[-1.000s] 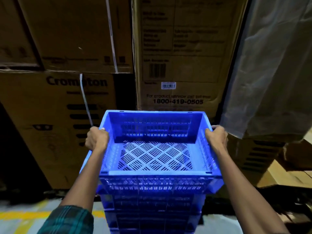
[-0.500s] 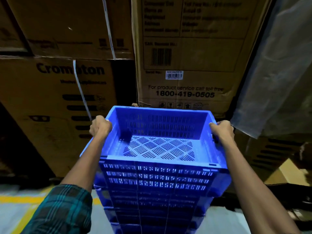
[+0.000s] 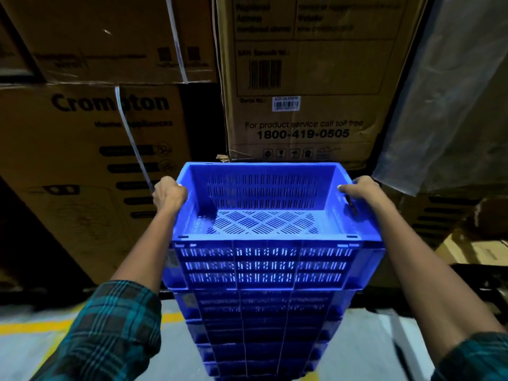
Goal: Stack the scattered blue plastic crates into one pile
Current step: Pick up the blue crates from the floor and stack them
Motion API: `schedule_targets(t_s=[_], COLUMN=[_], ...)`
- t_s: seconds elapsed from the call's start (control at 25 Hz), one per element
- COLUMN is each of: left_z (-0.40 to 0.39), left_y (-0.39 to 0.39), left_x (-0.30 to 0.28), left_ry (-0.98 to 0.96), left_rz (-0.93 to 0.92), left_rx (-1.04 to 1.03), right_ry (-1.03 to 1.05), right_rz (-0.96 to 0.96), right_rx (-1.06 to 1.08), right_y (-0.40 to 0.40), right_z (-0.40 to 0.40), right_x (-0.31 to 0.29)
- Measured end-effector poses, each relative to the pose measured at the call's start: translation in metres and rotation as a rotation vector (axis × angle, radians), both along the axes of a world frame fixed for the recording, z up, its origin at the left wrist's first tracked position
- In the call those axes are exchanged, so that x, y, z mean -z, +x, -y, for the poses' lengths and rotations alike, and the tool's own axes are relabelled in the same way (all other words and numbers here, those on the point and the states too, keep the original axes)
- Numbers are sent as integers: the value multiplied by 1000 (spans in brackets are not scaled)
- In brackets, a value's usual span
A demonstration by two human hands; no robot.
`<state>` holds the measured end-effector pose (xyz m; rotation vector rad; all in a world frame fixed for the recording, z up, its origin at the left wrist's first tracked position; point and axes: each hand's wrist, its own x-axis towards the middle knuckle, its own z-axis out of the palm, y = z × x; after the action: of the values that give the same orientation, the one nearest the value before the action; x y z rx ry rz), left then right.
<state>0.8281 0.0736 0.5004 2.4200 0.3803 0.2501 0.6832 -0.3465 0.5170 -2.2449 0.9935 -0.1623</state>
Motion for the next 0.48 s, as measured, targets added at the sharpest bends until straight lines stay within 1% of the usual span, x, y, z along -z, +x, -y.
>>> schedule_targets(t_s=[0.08,0.24,0.32,0.48], left_z=[-7,-6,-2,1], left_y=[-1,-1,1,7], left_x=[0,-8,-13,-10], left_ry=[-27,-95,-109,-53], left_rz=[17,70,72,-110], left_rx=[-23,-55,-49,58], right_ry=[-25,-71,-97,-143], right_rz=[-2,147,192,120], right_rx=[7,56,74,55], right_y=[-8,-18,-20,-21], right_z=[-4,-12,-13,-11], right_x=[1,2,3,-3])
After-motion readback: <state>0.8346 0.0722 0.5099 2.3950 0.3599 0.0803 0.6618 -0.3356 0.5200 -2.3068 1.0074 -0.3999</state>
